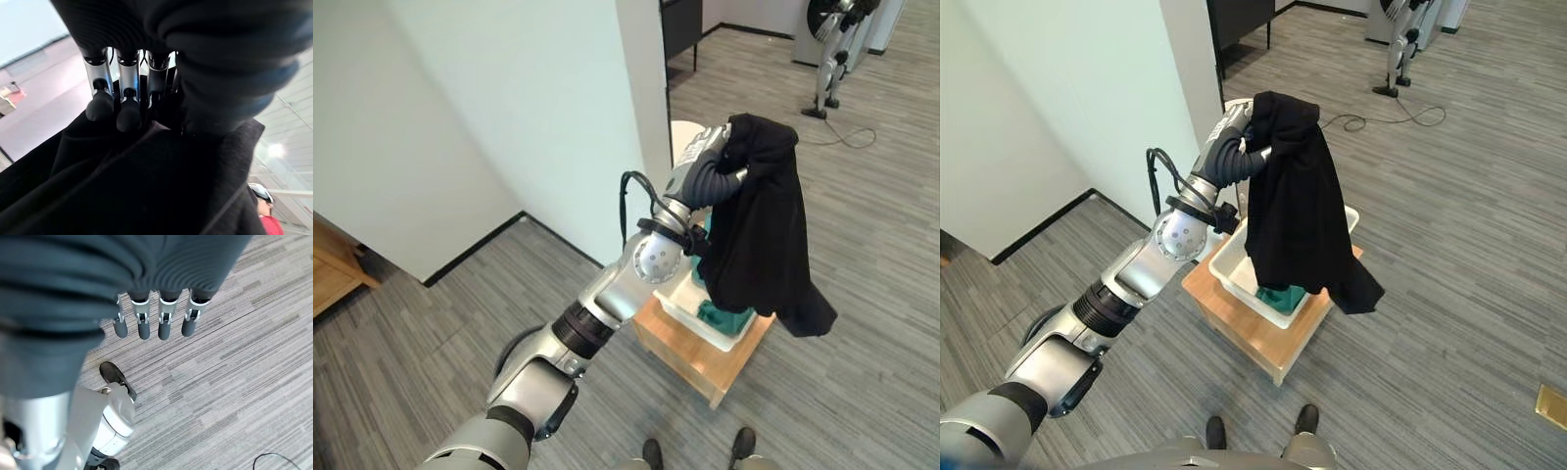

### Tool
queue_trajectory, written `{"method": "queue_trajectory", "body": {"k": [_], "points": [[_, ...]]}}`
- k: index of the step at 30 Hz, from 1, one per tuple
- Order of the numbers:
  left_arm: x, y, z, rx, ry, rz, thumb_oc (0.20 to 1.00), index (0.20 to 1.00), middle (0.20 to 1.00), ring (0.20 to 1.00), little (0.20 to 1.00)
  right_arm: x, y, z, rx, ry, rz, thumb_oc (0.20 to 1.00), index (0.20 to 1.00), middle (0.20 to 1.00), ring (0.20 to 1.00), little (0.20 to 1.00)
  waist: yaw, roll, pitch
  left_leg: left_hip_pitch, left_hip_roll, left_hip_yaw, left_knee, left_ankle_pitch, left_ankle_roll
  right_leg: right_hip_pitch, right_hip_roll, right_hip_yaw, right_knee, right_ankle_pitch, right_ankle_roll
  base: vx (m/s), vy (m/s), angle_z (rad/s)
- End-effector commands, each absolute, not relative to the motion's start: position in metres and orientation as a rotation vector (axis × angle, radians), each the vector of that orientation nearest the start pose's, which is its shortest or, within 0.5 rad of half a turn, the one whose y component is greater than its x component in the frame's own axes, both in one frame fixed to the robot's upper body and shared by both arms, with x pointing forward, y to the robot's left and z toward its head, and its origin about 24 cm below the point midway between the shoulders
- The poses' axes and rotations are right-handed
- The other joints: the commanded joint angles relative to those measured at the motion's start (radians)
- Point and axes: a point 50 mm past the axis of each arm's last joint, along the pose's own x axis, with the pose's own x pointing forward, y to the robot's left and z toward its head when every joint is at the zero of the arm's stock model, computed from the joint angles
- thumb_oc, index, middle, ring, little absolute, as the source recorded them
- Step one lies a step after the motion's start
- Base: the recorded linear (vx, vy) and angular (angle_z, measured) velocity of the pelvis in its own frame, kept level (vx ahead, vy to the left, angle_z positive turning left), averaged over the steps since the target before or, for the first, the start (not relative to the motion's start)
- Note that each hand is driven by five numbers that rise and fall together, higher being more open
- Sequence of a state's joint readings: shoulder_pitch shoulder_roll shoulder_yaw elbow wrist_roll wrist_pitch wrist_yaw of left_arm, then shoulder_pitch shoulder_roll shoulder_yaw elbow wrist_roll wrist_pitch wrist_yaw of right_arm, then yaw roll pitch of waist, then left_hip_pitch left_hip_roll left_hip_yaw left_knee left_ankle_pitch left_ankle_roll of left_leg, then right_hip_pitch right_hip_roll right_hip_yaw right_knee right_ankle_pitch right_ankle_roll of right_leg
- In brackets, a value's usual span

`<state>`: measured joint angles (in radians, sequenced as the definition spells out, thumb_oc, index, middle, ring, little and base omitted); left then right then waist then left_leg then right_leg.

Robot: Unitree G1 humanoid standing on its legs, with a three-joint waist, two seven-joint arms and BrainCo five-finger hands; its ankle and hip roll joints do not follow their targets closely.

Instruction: Pick up bed clothes into laundry basket.

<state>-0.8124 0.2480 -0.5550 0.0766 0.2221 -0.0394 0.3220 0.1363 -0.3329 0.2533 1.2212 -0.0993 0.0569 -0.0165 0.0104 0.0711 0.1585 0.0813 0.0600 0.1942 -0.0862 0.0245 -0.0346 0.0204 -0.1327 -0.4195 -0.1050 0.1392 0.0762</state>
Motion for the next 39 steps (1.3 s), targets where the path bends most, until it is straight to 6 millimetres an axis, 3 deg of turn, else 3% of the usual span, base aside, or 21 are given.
{"method": "queue_trajectory", "body": {"k": [1, 10, 15, 18, 19, 25, 33, 39], "points": [[0.316, 0.007, 0.284, 0.558, -1.035, -0.186, 0.2, 0.2, 0.2, 0.2, 0.2, 0.036, -0.271, -0.159, -0.52, 1.41, 0.002, 1.0, 1.0, 1.0, 1.0, 1.0, 0.007, -0.021, 0.017, -0.018, 0.044, 0.023, -0.001, -0.056, -0.033, 0.14, -0.047, 0.002, 0.018, -0.188, 0.103, 0.02, 0.012, -0.14], [0.316, -0.002, 0.306, 0.614, -1.105, -0.163, 0.2, 0.2, 0.2, 0.2, 0.2, 0.034, -0.265, -0.161, -0.478, 1.414, -0.005, 1.0, 1.0, 1.0, 1.0, 1.0, -0.003, -0.025, 0.01, -0.018, 0.045, 0.031, -0.001, -0.059, -0.033, 0.13, -0.042, 0.011, 0.018, -0.182, 0.103, 0.01, 0.005, -0.07], [0.324, -0.009, 0.303, 0.719, -1.079, -0.163, 0.2, 0.2, 0.2, 0.2, 0.2, 0.04, -0.26, -0.162, -0.449, 1.396, -0.018, 1.0, 1.0, 1.0, 1.0, 1.0, -0.018, -0.024, 0.017, -0.031, 0.043, 0.035, -0.001, -0.056, -0.031, 0.108, -0.041, 0.023, 0.018, -0.176, 0.105, 0.01, 0.018, -0.04], [0.337, -0.009, 0.291, 0.823, -1.022, -0.161, 0.2, 0.2, 0.2, 0.2, 0.2, 0.044, -0.258, -0.163, -0.449, 1.387, -0.011, 1.0, 1.0, 1.0, 1.0, 1.0, -0.024, -0.03, 0.023, -0.051, 0.045, 0.038, -0.001, -0.051, -0.031, 0.084, -0.038, 0.026, 0.018, -0.169, 0.106, -0.02, 0.009, -0.05], [0.338, -0.008, 0.291, 0.887, -1.029, -0.152, 0.2, 0.2, 0.2, 0.2, 0.2, 0.037, -0.261, -0.162, -0.46, 1.404, -0.005, 1.0, 1.0, 1.0, 1.0, 1.0, -0.022, -0.031, 0.022, -0.063, 0.047, 0.039, -0.001, -0.049, -0.032, 0.072, -0.038, 0.024, 0.018, -0.168, 0.107, -0.06, 0.014, -0.05], [0.34, -0.027, 0.293, 1.042, -1.05, -0.139, 0.2, 0.2, 0.2, 0.2, 0.2, 0.045, -0.265, -0.161, -0.49, 1.373, -0.058, 1.0, 1.0, 1.0, 1.0, 1.0, -0.061, -0.052, 0.06, -0.142, 0.061, 0.061, -0.001, -0.036, -0.031, -0.02, -0.035, 0.042, 0.018, -0.155, 0.109, -0.08, 0.018, -0.11], [0.352, -0.027, 0.308, 1.174, -1.049, -0.071, 0.2, 0.2, 0.2, 0.2, 0.2, 0.044, -0.274, -0.158, -0.507, 1.376, -0.085, 1.0, 1.0, 1.0, 1.0, 1.0, -0.089, -0.074, 0.094, -0.196, 0.071, 0.085, -0.001, -0.029, -0.034, -0.088, -0.039, 0.044, 0.018, -0.144, 0.11, -0.03, 0.025, -0.12], [0.354, -0.029, 0.316, 1.262, -1.08, -0.031, 0.2, 0.2, 0.2, 0.2, 0.2, 0.055, -0.275, -0.156, -0.52, 1.346, -0.09, 1.0, 1.0, 1.0, 1.0, 1.0, -0.102, -0.099, 0.124, -0.226, 0.078, 0.1, -0.001, -0.026, -0.034, -0.127, -0.039, 0.052, 0.018, -0.131, 0.115, -0.02, 0.043, 0.0]]}}
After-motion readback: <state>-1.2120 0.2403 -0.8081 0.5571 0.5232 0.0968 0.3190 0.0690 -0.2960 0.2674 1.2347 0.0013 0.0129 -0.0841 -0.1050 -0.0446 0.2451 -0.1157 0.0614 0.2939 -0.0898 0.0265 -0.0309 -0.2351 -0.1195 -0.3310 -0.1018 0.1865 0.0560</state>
